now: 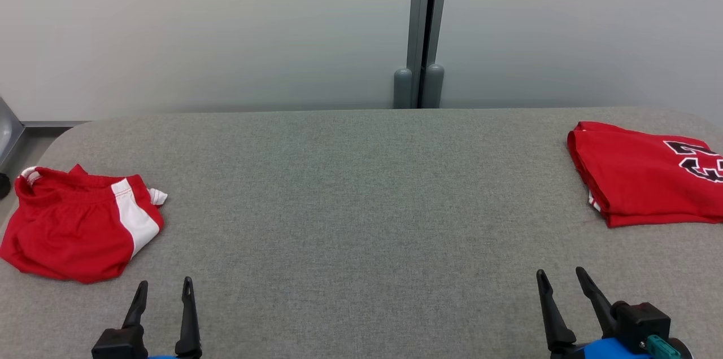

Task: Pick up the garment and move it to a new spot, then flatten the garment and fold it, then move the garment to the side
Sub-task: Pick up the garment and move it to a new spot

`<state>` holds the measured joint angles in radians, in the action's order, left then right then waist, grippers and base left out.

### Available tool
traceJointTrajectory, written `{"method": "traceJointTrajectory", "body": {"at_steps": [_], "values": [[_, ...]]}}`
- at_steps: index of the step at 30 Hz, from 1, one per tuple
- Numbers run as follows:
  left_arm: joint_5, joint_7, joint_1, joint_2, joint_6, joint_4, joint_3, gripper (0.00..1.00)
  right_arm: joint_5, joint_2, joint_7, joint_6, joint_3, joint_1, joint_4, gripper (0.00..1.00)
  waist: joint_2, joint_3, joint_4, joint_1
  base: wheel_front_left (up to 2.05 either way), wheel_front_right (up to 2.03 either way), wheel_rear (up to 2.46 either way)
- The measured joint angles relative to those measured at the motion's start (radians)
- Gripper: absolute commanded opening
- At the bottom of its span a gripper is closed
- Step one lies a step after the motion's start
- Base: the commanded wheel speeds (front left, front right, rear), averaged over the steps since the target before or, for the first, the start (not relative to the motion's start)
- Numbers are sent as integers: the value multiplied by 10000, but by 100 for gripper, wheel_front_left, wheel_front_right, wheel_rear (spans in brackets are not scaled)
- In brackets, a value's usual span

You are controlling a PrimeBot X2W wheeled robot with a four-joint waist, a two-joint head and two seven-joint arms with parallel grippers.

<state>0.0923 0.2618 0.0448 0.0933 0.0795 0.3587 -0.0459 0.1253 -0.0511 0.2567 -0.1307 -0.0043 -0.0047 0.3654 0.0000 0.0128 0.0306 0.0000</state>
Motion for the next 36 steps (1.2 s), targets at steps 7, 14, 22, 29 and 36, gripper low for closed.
{"method": "traceJointTrajectory", "body": {"at_steps": [7, 14, 22, 29, 36], "values": [[6, 0, -2, 25, -12, 17, 19, 100, 0, 2, -17, 0, -10, 24, -17, 100, 1, -23, -3, 0, 0, 0, 0], [19, 0, -19, 65, -105, -6, 31, 100, -2, 6, -44, 0, -33, 54, -65, 100, 2, 4, 197, 0, 0, 0, 0], [123, 0, -121, 251, -209, -50, -105, 100, 23, 8, -59, 0, 96, 39, -109, 100, 1, 17, 868, 0, 0, 0, 0], [209, 0, -124, 299, -362, -153, -224, 100, 169, 10, -56, 0, 171, 23, -69, 100, 1, 3, 1738, 1, 0, 0, 0], [259, 2, -113, 324, -512, -328, -299, 100, 176, 13, -44, 0, 151, -58, -69, 100, 1, -139, 2634, 0, 0, 0, 0]]}}
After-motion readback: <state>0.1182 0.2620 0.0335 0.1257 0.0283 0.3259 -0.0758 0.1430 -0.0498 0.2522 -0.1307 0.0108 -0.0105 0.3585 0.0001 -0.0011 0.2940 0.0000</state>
